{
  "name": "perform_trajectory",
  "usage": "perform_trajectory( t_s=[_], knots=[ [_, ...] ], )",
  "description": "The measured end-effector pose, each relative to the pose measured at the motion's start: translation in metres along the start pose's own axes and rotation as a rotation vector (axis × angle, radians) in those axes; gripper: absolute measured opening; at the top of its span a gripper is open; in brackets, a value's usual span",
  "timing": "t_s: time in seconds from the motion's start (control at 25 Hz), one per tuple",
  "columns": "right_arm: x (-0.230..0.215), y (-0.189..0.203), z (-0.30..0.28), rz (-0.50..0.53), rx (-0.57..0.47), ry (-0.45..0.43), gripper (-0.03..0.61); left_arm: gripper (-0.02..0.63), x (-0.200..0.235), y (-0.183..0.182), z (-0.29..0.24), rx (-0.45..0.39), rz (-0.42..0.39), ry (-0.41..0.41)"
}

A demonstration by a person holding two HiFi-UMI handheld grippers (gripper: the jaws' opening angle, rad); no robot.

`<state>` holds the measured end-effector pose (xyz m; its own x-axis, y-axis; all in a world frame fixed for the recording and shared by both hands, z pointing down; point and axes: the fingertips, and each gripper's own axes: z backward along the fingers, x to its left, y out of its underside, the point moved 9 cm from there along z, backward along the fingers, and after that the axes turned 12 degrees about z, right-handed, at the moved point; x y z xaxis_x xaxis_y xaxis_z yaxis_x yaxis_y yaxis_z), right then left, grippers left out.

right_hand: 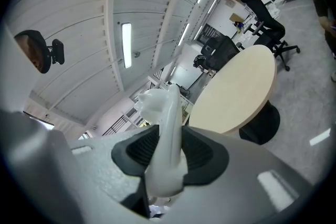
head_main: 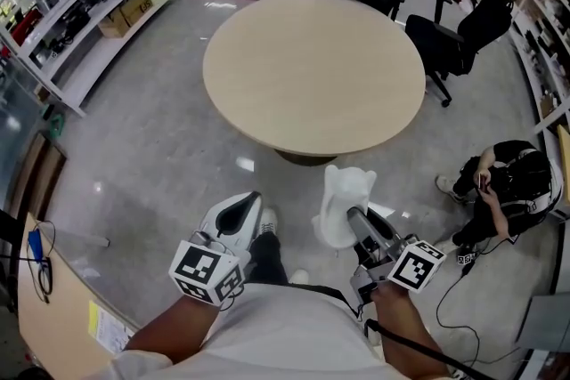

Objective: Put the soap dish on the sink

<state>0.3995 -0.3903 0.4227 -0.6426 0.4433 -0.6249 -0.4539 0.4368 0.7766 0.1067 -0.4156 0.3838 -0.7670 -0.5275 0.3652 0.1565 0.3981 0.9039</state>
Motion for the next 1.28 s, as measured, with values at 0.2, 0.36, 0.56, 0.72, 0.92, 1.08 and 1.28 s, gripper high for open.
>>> perform_trajectory(
  t_s=[0.2,0.36,0.56,0.72,0.92,1.08,1.28],
  knots=[
    [-0.010,-0.004,-0.011,-0.007,-0.002,0.009,0.138,0.006,0.008,-0.001,-0.016,0.013,0.004,0.013],
    [-0.015,-0.004,-0.023,-0.018,0.010,0.020,0.138,0.006,0.021,-0.005,-0.031,0.008,0.014,0.012],
    [-0.028,-0.008,-0.042,-0.038,0.034,0.042,0.138,0.007,0.036,-0.012,-0.053,0.022,0.026,0.015],
    [-0.035,-0.015,-0.065,-0.045,0.046,0.058,0.138,0.006,0.055,-0.017,-0.067,0.044,0.044,0.017],
    [-0.048,-0.028,-0.096,-0.064,0.054,0.079,0.138,0.006,0.078,-0.033,-0.093,0.058,0.047,0.036],
    [-0.058,-0.041,-0.122,-0.081,0.050,0.099,0.137,0.006,0.099,-0.047,-0.116,0.071,0.023,0.052],
    [-0.071,-0.050,-0.160,-0.157,0.049,0.106,0.137,0.006,0.132,-0.060,-0.143,0.095,0.021,0.066]
  ],
)
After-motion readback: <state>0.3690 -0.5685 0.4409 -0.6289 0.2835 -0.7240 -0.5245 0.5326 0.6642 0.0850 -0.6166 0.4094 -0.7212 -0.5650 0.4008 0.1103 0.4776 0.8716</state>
